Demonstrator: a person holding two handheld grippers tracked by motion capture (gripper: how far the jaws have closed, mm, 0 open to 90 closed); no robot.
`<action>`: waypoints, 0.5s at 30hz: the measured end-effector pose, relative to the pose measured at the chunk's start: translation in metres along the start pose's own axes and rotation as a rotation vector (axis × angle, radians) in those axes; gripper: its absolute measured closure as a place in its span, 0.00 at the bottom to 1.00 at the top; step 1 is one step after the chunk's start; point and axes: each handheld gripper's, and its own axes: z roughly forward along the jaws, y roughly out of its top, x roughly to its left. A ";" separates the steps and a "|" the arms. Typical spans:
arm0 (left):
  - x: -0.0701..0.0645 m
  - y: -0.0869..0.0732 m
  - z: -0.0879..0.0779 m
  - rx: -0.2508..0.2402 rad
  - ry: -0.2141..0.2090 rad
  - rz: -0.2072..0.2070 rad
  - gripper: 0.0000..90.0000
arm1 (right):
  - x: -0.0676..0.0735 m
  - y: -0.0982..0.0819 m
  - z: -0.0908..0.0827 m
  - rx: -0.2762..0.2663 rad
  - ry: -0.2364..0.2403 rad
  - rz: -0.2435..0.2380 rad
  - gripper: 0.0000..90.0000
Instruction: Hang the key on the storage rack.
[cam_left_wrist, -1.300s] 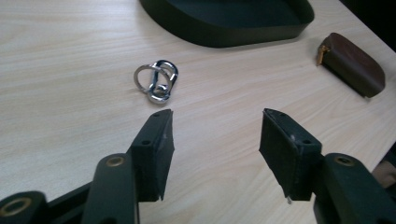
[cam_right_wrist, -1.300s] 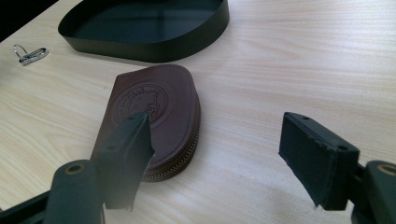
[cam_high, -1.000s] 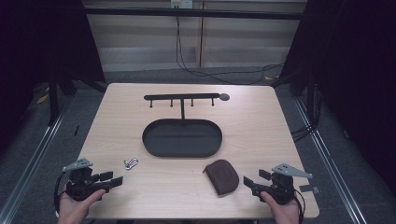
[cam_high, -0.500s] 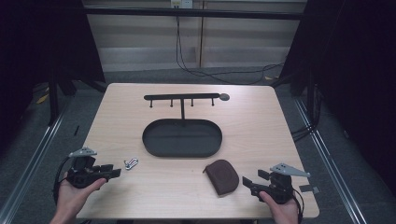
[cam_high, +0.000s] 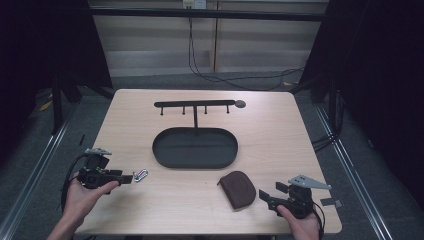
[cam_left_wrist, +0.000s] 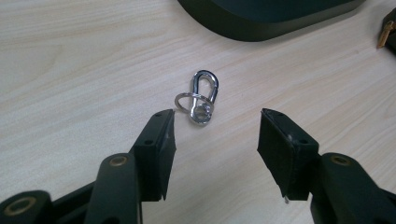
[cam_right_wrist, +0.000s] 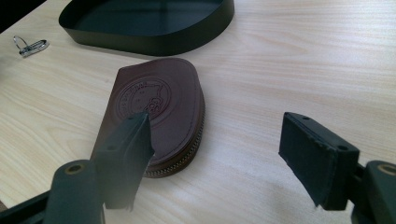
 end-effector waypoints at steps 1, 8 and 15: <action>-0.001 0.005 0.003 0.037 0.007 0.008 0.52 | 0.000 0.000 0.000 0.002 0.000 0.001 0.28; -0.005 0.015 0.010 0.108 0.028 0.032 0.51 | 0.000 0.000 0.000 0.001 0.002 0.002 0.28; -0.002 0.030 0.018 0.184 0.041 0.025 0.51 | 0.000 0.000 0.000 0.002 0.004 0.001 0.28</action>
